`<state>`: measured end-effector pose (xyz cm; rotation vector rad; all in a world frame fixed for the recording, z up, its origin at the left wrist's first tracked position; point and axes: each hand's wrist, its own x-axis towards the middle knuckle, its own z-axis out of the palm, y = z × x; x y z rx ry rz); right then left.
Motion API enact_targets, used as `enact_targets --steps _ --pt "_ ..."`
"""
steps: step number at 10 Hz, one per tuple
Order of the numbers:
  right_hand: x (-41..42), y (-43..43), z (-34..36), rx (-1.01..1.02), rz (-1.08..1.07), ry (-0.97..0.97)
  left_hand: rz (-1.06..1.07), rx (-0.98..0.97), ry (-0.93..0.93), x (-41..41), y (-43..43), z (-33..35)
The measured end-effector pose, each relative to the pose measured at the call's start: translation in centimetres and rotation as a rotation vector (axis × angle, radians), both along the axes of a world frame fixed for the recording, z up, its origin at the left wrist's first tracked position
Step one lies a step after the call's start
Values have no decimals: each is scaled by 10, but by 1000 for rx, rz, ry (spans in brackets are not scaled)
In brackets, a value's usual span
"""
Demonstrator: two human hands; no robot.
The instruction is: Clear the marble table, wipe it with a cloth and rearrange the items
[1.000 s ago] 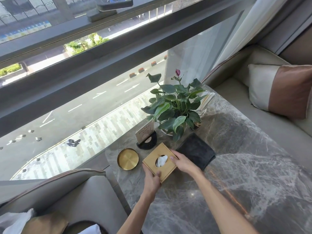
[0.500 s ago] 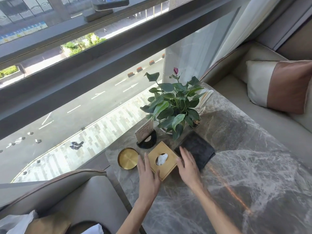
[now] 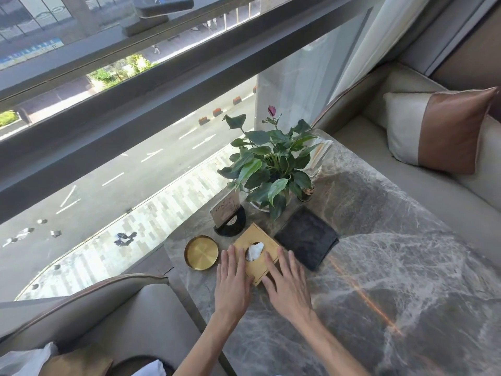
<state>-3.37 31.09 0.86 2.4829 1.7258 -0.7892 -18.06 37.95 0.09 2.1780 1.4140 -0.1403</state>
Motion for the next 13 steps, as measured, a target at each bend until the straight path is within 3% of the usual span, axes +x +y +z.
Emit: enact_targets --steps 6,8,10,13 --pt "0 2 10 -29 -48 88 29 8 3 4 -2 2" --pt "-2 5 10 49 -37 40 -9 116 39 6 -3 -2" --pt "-1 -1 5 6 -1 14 -62 137 101 0 -7 -14" --pt "16 6 36 100 -54 159 -41 86 122 14 -2 12"
